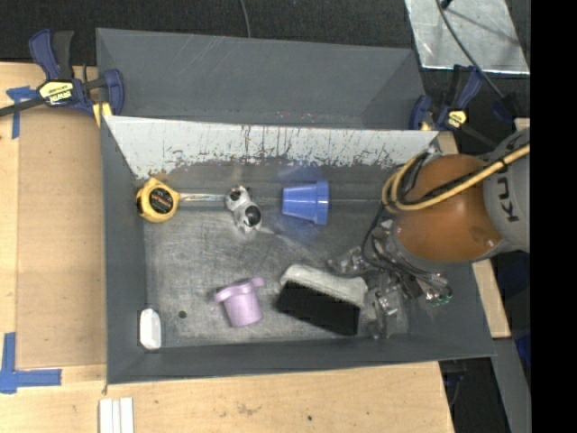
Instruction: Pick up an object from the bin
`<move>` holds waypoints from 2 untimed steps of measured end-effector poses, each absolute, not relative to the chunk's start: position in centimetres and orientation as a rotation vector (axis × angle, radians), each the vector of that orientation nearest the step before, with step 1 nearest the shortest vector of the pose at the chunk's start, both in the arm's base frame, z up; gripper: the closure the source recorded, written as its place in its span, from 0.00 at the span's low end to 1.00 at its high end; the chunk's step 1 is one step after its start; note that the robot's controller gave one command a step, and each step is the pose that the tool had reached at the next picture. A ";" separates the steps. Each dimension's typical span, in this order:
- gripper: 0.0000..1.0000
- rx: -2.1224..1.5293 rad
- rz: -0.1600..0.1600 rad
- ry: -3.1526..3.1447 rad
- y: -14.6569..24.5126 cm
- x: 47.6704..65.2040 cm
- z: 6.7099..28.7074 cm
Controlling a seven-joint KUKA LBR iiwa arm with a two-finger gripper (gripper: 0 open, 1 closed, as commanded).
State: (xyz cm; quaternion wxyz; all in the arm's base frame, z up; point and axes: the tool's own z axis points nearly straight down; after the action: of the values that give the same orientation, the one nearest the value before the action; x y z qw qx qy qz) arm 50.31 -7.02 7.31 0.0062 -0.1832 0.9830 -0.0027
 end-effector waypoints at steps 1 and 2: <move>1.00 -0.776 -0.008 3.018 -4.1 49.5 7.5; 1.00 -0.776 -0.008 3.018 -4.1 49.5 7.5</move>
Offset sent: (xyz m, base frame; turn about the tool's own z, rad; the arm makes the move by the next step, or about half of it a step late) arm 0.0000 0.0000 0.0000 0.0000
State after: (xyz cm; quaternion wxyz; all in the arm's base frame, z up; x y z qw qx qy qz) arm 49.50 -4.13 7.48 0.0127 -0.2490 0.9684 -0.0027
